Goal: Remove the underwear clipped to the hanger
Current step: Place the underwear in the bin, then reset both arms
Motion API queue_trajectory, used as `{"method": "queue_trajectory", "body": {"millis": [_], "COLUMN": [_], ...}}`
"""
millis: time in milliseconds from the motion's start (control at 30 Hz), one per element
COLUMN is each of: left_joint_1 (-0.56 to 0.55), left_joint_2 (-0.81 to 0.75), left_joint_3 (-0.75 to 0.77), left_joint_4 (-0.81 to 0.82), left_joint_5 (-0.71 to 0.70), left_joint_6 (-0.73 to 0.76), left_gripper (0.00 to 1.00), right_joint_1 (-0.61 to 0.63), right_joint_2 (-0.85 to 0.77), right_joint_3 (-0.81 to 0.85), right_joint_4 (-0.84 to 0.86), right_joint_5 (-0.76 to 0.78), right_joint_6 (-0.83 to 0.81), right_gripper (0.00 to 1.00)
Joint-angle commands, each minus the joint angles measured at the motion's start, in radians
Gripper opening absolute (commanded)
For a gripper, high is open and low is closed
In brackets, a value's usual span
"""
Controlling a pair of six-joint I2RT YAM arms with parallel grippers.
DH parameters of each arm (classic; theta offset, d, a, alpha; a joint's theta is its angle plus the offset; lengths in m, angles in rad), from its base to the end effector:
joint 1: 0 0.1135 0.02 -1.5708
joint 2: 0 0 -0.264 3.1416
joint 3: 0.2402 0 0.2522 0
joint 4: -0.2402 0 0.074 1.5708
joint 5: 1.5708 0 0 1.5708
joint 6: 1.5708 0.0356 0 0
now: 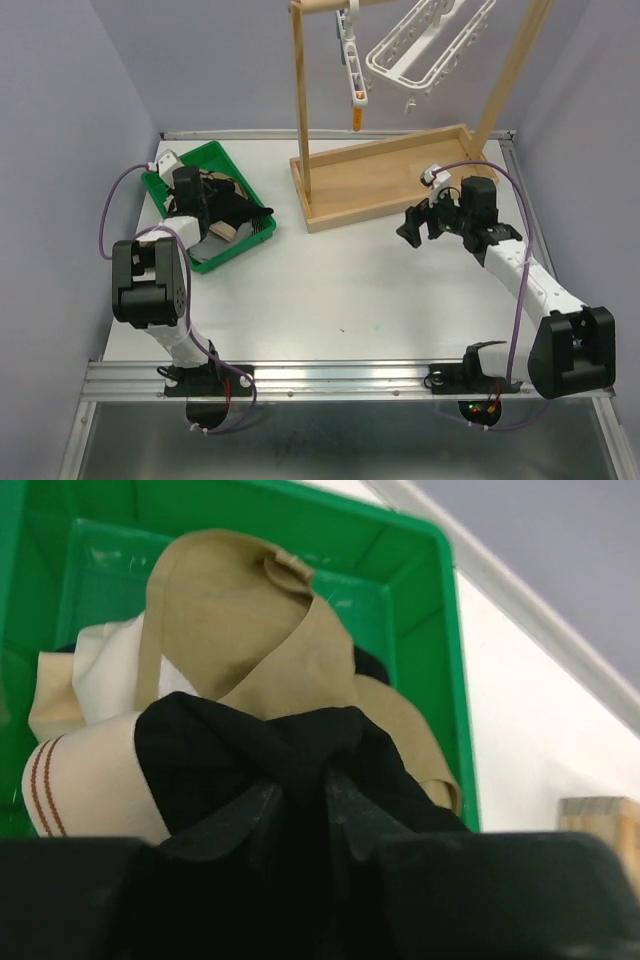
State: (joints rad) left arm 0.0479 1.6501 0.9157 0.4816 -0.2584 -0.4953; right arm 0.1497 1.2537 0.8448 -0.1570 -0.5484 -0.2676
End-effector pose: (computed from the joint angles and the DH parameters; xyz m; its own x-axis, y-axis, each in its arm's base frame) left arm 0.3671 0.0267 0.2299 -0.0803 -0.4639 -0.8822 -0.3769 0.8335 -0.4040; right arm 0.2686 0.0593 0.2660 -0.3626 -0.2829 -0.8880 -0.6826 0.7294 0.0464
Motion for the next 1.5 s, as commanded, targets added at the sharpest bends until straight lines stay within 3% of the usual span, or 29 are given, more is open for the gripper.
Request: {"method": "queue_trajectory", "body": {"millis": [0,167,233,267,300,333,367,867,1467], "left_joint_1": [0.038,0.056,0.056,0.056,0.058,0.056,0.056,0.055,0.055], "left_joint_2": [0.005,-0.047,-0.102,-0.121,-0.137,-0.169,-0.182,-0.274,-0.351], "left_joint_3": [0.034,0.026,0.023,0.026,0.029,0.037,0.044,0.209,0.241], "left_joint_4": [-0.025,-0.021,-0.018,-0.018,-0.02,-0.026,-0.034,-0.314,-0.353], "left_joint_5": [0.094,0.117,0.117,0.125,0.127,0.136,0.137,0.133,0.212], "left_joint_6": [-0.034,-0.017,-0.009,-0.002,0.003,0.007,0.011,-0.006,0.038], "left_gripper": [0.42,0.56,0.69,0.71,0.83,0.84,0.99,0.99,0.99], "right_joint_1": [-0.009,-0.012,-0.01,-0.01,-0.012,-0.012,-0.012,-0.022,-0.029], "right_joint_2": [-0.037,-0.034,-0.034,-0.034,-0.036,-0.034,-0.036,-0.045,-0.034], "right_joint_3": [0.076,0.076,0.076,0.077,0.079,0.079,0.079,0.08,0.082], "right_joint_4": [0.005,0.004,0.002,0.002,0.002,0.002,0.002,-0.003,-0.003], "right_joint_5": [0.031,0.033,0.041,0.042,0.047,0.048,0.05,0.054,0.064], "right_joint_6": [-0.021,-0.024,-0.025,-0.025,-0.027,-0.028,-0.028,-0.028,-0.028], "right_gripper": [1.0,1.0,1.0,1.0,1.0,1.0,1.0,1.0,1.0]}}
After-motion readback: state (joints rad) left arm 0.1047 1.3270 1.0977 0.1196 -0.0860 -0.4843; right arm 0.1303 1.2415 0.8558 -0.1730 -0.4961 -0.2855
